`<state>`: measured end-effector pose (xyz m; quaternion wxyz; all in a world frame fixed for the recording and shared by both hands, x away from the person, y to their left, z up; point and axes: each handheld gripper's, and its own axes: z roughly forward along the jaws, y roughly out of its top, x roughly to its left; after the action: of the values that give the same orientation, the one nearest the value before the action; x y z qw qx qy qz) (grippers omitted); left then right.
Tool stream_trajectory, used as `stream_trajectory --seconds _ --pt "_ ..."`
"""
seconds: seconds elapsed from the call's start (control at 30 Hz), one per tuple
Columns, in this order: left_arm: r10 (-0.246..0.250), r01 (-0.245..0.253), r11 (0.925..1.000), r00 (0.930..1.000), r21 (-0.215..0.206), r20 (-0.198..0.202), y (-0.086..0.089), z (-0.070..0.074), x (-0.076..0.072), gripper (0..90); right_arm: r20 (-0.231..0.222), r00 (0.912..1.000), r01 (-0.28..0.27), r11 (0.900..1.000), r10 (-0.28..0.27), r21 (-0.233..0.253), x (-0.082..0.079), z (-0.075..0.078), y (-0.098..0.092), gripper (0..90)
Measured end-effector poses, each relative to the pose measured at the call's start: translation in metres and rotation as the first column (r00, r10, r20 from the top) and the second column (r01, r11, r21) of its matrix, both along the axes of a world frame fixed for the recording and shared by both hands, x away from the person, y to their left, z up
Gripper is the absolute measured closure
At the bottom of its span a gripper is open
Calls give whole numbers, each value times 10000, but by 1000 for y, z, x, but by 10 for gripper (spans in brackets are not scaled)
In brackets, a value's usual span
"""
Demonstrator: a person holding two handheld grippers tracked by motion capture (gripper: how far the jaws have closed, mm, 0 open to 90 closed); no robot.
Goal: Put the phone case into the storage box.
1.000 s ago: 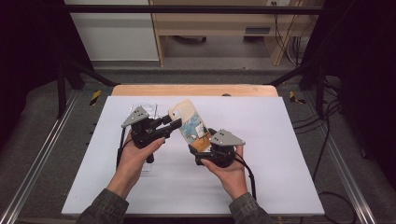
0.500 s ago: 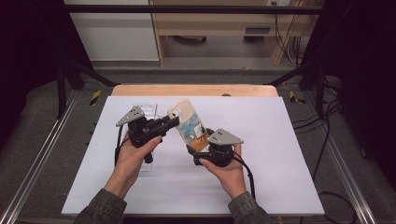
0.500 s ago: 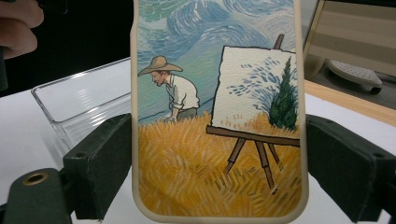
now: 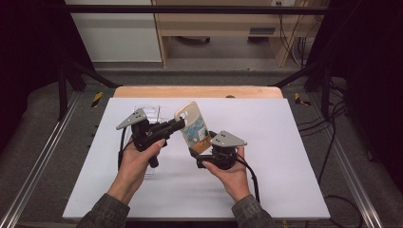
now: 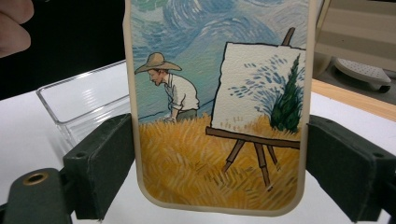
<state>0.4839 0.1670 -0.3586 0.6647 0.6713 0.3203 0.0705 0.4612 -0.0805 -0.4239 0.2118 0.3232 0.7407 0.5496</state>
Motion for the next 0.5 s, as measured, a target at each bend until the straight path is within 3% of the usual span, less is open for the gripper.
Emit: stream_trajectory --seconds 0.13,0.5 --pt "-52 51 10000 9999 59 95 0 1 0 798 -122 9998 -146 9999 146 31 2 0 1 115" --pt "-77 77 10000 9993 -1 374 0 6 -2 798 75 9997 -248 9991 245 347 3 1 3 106"
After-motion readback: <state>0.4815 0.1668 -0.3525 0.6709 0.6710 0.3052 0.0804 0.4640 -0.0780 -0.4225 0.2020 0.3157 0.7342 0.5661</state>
